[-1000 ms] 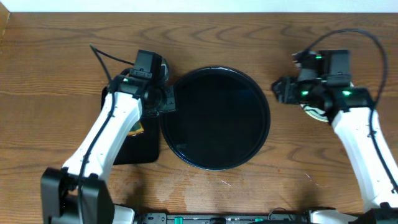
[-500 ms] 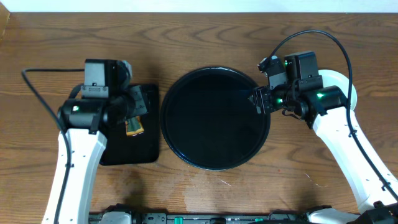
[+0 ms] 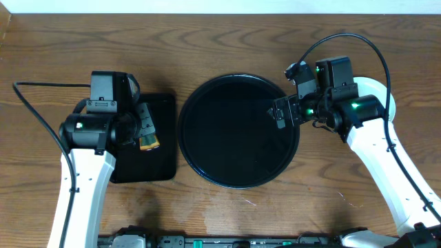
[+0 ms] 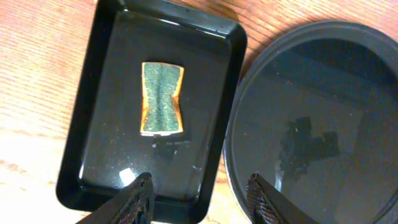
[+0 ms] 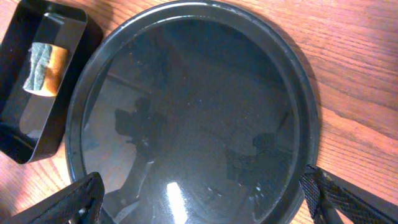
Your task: Clean dirty plates on tray and stack at the side
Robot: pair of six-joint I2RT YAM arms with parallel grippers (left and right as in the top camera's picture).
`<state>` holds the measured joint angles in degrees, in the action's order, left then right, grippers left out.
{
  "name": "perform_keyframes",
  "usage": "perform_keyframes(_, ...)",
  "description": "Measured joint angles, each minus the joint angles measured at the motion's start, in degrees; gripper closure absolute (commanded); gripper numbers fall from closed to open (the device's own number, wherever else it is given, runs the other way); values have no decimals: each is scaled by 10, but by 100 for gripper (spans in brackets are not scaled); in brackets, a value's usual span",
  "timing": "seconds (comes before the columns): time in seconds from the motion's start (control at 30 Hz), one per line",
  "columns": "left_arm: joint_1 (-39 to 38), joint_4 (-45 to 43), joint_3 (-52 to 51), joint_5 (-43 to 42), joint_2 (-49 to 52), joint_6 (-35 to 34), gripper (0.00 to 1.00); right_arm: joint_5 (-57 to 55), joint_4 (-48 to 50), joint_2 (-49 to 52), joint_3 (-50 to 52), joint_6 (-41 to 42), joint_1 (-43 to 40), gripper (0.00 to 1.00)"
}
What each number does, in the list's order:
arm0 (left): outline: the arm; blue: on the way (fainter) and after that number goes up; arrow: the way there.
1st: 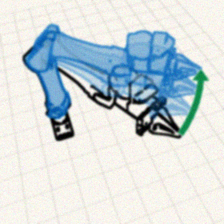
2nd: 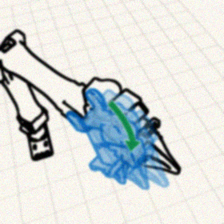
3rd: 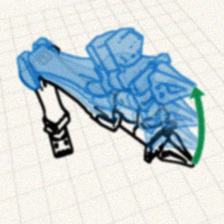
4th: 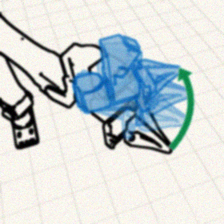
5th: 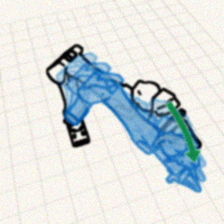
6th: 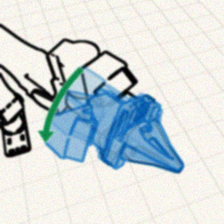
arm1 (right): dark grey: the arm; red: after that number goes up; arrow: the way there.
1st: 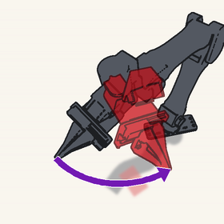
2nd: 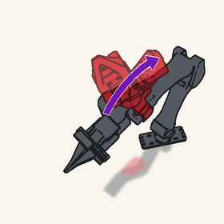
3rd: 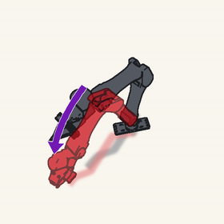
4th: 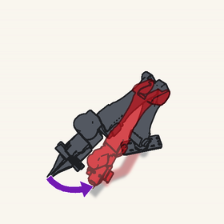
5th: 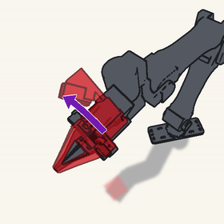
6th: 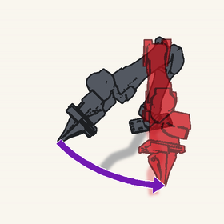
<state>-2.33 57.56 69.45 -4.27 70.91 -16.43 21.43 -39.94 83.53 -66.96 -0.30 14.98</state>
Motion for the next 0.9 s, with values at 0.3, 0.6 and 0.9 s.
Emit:
perform_keyframes(0.3, 0, 1, 0, 4, 0, 0, 42, 1, 0, 0, 0, 0, 0, 1)
perform_keyframes(0.6, 0, 1, 0, 5, 0, 2, 29, 3, 1, 0, 0, 0, 0, 1)
perform_keyframes(0.9, 0, 1, 0, 6, 0, 2, 22, 3, 3, 0, 0, 0, 0, 1)
